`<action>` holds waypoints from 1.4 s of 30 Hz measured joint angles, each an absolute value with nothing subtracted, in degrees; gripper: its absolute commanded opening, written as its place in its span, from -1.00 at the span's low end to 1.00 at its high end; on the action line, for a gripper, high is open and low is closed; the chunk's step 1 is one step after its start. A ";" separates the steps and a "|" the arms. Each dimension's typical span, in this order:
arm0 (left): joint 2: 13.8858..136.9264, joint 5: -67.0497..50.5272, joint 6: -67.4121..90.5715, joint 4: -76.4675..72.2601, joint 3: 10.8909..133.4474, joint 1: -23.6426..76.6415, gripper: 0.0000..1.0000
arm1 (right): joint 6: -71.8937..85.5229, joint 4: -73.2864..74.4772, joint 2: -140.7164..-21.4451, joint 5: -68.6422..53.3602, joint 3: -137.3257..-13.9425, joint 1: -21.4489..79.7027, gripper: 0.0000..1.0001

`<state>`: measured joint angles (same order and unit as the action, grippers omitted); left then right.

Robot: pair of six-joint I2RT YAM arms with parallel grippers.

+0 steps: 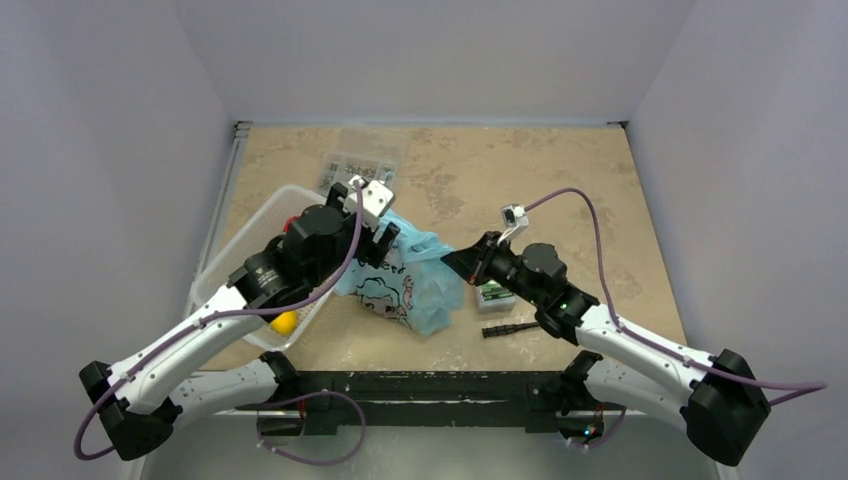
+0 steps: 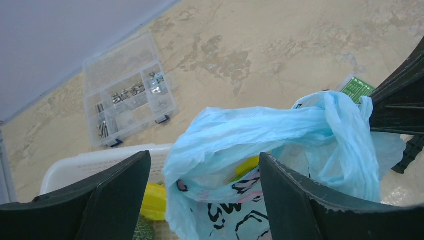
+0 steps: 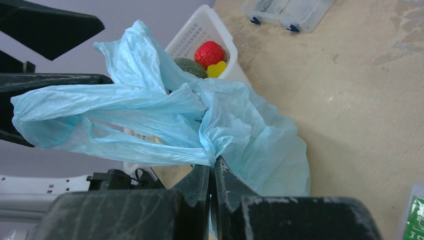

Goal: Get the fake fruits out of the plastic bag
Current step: Untie the plastic bag at the center of the board.

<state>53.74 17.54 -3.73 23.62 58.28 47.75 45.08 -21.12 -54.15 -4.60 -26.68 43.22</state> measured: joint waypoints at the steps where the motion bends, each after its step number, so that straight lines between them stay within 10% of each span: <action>1: 54.33 17.04 -3.92 23.62 58.33 47.75 0.70 | 44.58 -20.91 -54.28 -5.17 -27.11 43.22 -1.00; 9: 64.27 17.39 -4.16 26.89 61.67 47.77 0.74 | 41.74 -20.12 -54.37 -7.75 -28.08 43.22 -1.00; 15: 68.05 24.10 -3.22 29.30 63.99 47.77 -1.00 | 40.86 -20.82 -55.61 -10.13 -28.08 43.22 -1.00; 29: 52.56 22.28 8.16 24.84 59.05 37.47 -1.00 | 43.75 -22.76 -50.46 -10.70 -22.26 42.48 -1.00; 42: 69.43 4.73 14.17 32.49 82.00 33.74 -1.00 | 27.31 1.02 -58.87 -2.70 -53.12 40.27 -0.86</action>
